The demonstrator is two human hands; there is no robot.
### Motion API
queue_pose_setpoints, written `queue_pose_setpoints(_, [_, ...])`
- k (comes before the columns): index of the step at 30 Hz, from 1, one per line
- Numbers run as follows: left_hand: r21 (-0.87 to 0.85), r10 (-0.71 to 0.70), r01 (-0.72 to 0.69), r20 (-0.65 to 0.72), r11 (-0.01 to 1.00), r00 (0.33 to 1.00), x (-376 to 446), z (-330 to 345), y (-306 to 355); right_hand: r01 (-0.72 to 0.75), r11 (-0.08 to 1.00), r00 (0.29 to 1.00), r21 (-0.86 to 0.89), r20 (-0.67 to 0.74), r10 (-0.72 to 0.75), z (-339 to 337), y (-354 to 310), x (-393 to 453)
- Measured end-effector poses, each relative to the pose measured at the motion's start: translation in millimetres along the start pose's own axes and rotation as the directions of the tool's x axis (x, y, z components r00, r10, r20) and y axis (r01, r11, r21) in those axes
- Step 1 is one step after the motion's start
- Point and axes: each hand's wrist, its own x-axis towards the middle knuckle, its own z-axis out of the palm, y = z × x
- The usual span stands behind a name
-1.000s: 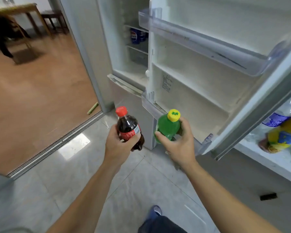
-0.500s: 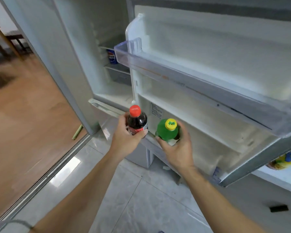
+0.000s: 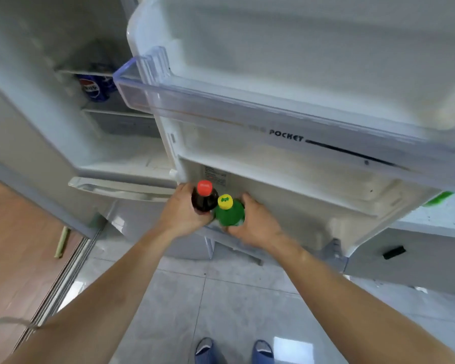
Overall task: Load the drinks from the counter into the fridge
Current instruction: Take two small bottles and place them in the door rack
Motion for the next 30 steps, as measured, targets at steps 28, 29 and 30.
queue_pose_setpoints(28, [-0.215, 0.25, -0.392, -0.487, 0.894, 0.837, -44, 22, -18, -0.181, 0.979, 0.968, 0.09, -0.159, 0.194, 10, -16, -32])
queue_pose_setpoints(29, [-0.206, 0.285, -0.448, -0.531, 0.87, 0.798, -51, 28, -11, -0.143, 0.983, 0.955, 0.113, -0.245, 0.167, 6, -13, -45])
queue_pose_setpoints(30, [-0.206, 0.31, -0.486, -0.551, 0.849, 0.775, -58, 35, -3, -0.087, 0.987, 0.934, 0.137, -0.333, 0.129, 3, -8, -61])
